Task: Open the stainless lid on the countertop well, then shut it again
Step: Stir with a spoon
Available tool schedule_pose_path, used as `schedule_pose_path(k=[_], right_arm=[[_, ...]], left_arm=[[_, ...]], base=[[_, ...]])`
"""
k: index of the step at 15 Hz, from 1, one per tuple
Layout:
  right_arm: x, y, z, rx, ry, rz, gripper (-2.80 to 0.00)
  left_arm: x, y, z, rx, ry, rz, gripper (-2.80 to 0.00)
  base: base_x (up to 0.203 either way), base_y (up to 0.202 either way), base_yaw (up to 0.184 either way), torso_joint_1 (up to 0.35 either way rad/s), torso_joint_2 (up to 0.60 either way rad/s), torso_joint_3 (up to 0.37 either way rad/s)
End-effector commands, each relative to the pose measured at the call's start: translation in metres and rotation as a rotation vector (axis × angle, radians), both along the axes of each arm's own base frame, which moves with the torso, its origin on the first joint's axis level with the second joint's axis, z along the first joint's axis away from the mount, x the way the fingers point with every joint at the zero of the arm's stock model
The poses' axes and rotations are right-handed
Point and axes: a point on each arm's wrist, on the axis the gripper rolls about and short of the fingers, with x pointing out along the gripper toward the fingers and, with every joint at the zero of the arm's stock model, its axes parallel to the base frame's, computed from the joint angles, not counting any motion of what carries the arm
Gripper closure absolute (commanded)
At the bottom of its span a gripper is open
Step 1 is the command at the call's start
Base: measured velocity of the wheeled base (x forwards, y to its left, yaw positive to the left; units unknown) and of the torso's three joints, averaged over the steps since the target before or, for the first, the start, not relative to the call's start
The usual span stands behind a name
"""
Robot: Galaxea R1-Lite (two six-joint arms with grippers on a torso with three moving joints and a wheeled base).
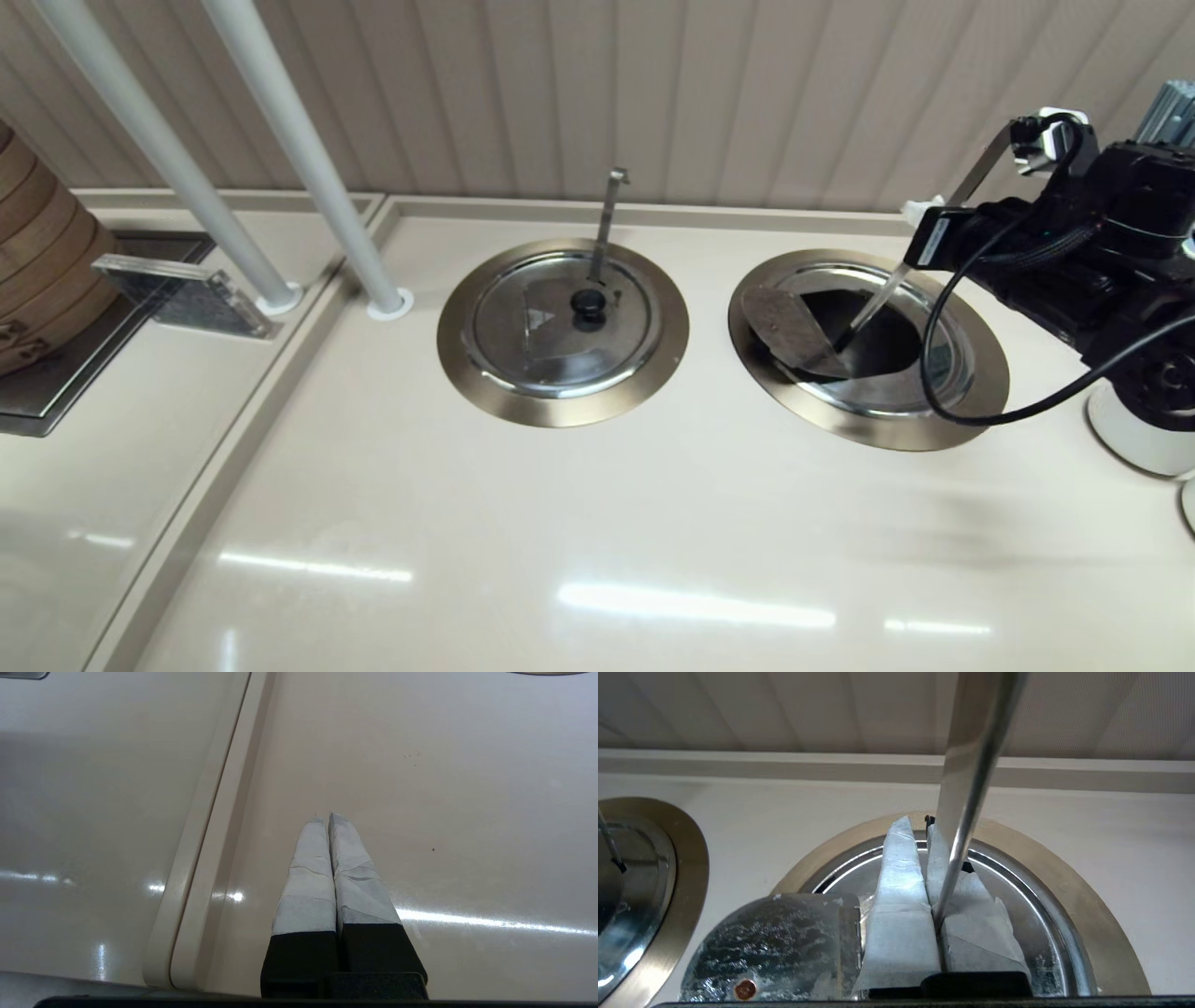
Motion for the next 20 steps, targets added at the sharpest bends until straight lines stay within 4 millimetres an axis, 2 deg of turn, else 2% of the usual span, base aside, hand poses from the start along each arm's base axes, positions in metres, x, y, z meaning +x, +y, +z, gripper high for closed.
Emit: schedule_pose_path(k=[1,4,6,7,10,12,14,16,18,20], right_arm=[[-0.006,-0.009,0.006,-0.014,-0.003,-0.011,0.0],[0.009,-0.021,-0.012,-0.107,0.041,-0.061,0.0],[0.021,-0.018,-0.016,-0.096,0.006,-0.101,0.0],[0.026,-0.011,-0.013,-0.07,-0.044,-0.125,0.0],[0.02,0.015,-0.011,0.008,-0.063,-0.059,0.0],[0.01,0.016,-0.006,0.007,-0.068,-0.033,0.0],[-0.004,0.009,0.003,-0.006,-0.045,0.001,0.0],[-0.007,-0.01,0.003,-0.045,-0.012,-0.028,0.0],[0.002,-0.023,-0.006,-0.106,0.015,-0.067,0.0],[0.016,-0.024,-0.017,-0.109,0.038,-0.078,0.0]], left_arm=[[0.0,0.0,0.0,0.0,0.001,0.0,0.0],[0.0,0.0,0.0,0.0,0.001,0.0,0.0],[0.0,0.0,0.0,0.0,0.001,0.0,0.0],[0.0,0.0,0.0,0.0,0.001,0.0,0.0],[0.0,0.0,0.0,0.0,0.001,0.0,0.0],[0.0,0.0,0.0,0.0,0.001,0.0,0.0],[0.0,0.0,0.0,0.0,0.001,0.0,0.0],[0.0,0.0,0.0,0.0,0.001,0.0,0.0],[0.0,0.0,0.0,0.0,0.001,0.0,0.0],[0.0,0.0,0.0,0.0,0.001,0.0,0.0]], base=[[0.0,0.0,0.0,0.0,0.0,0.0],[0.0,0.0,0.0,0.0,0.0,0.0],[0.0,0.0,0.0,0.0,0.0,0.0],[0.0,0.0,0.0,0.0,0.0,0.0],[0.0,0.0,0.0,0.0,0.0,0.0],[0.0,0.0,0.0,0.0,0.0,0.0],[0.0,0.0,0.0,0.0,0.0,0.0],[0.0,0.0,0.0,0.0,0.0,0.0],[0.0,0.0,0.0,0.0,0.0,0.0],[0.0,0.0,0.0,0.0,0.0,0.0]])
